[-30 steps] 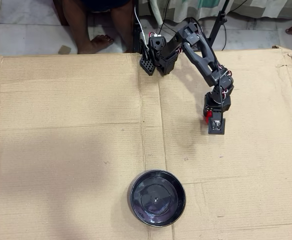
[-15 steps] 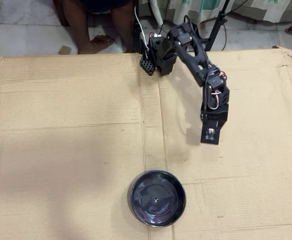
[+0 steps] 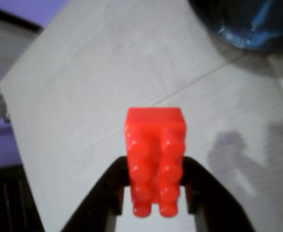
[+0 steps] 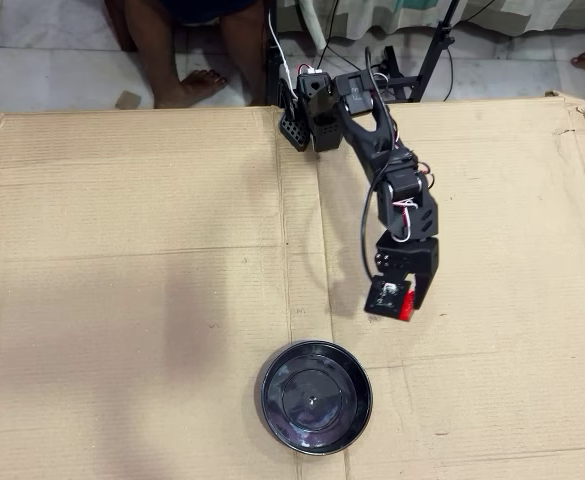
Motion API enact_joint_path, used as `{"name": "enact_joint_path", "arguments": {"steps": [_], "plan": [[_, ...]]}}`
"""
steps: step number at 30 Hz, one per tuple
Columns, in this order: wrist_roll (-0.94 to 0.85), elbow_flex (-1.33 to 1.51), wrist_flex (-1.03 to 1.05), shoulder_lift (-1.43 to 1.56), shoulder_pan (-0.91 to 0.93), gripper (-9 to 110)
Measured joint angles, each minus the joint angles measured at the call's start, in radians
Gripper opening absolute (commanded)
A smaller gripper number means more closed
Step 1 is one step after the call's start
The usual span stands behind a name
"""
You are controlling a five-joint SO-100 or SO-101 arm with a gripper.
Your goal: Grasp a lego block and put it in the bin.
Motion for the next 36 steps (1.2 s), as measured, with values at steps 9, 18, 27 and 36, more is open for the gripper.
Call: {"name": "enact_joint_path", "arguments": {"steps": [9, 18, 27, 36], "plan": [[0.000, -0.160, 0.002, -0.163, 0.130, 0], [0.000, -0.258, 0.002, -0.272, 0.236, 1], [0.000, -0.296, -0.127, -0.356, 0.258, 1], [0.000, -0.296, -0.272, -0.391, 0.276, 1]]}}
